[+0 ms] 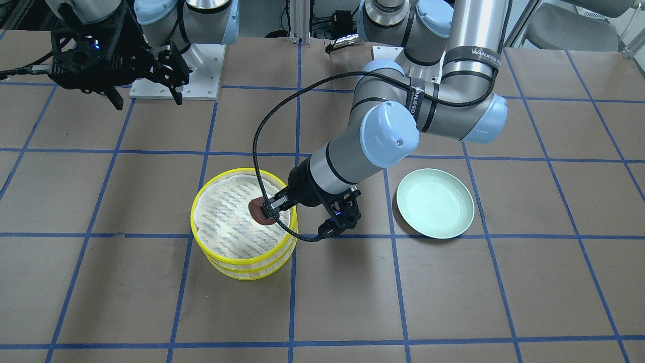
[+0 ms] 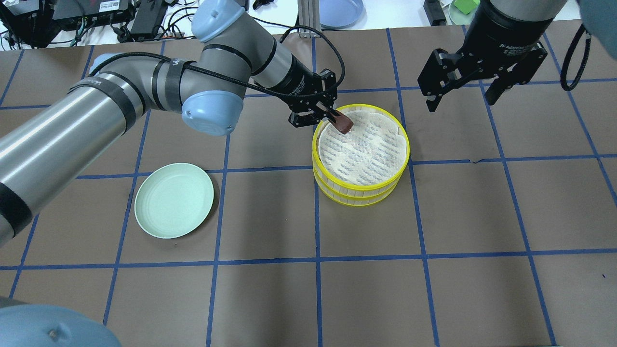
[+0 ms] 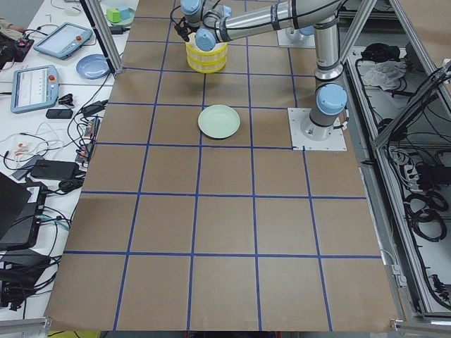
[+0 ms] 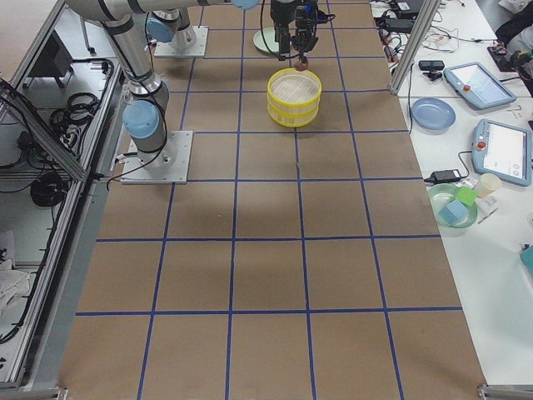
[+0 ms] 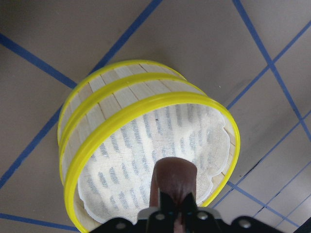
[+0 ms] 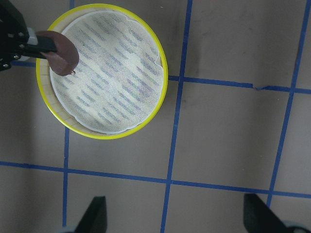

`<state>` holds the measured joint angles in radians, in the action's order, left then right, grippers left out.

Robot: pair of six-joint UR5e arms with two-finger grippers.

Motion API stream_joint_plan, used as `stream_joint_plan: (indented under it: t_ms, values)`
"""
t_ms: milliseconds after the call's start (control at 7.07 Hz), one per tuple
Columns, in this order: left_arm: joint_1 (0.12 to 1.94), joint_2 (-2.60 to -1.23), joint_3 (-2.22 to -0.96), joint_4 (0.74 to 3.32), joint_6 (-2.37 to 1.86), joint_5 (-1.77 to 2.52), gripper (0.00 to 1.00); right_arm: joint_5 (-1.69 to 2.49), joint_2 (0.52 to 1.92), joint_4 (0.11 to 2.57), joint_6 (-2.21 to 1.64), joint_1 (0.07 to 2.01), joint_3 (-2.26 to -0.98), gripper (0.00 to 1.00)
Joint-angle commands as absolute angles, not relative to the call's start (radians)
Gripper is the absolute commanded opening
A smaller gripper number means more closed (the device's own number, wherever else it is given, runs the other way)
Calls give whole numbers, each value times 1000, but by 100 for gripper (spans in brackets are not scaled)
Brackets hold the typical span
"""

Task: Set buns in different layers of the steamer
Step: 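Carry the brown bun to the top steamer tier and release it with the left gripper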

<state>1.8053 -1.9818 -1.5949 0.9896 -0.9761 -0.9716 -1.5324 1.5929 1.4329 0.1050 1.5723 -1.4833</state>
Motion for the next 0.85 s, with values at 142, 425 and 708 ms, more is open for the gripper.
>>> stream_joint_plan:
  t_ms: [142,425,708]
  values:
    - [1829,-1993,-1605,951,-986,-963,100,-1531,1595,1430,101,1572,-1485,100]
    - [1827,-1968,-1600,953,-991,-963,100,-1531,1597,1431,100,1572,-1494,100]
    - [1822,-1965,-1589,959,-980,-979,100,-1531,1597,1430,103,1572,-1496,100]
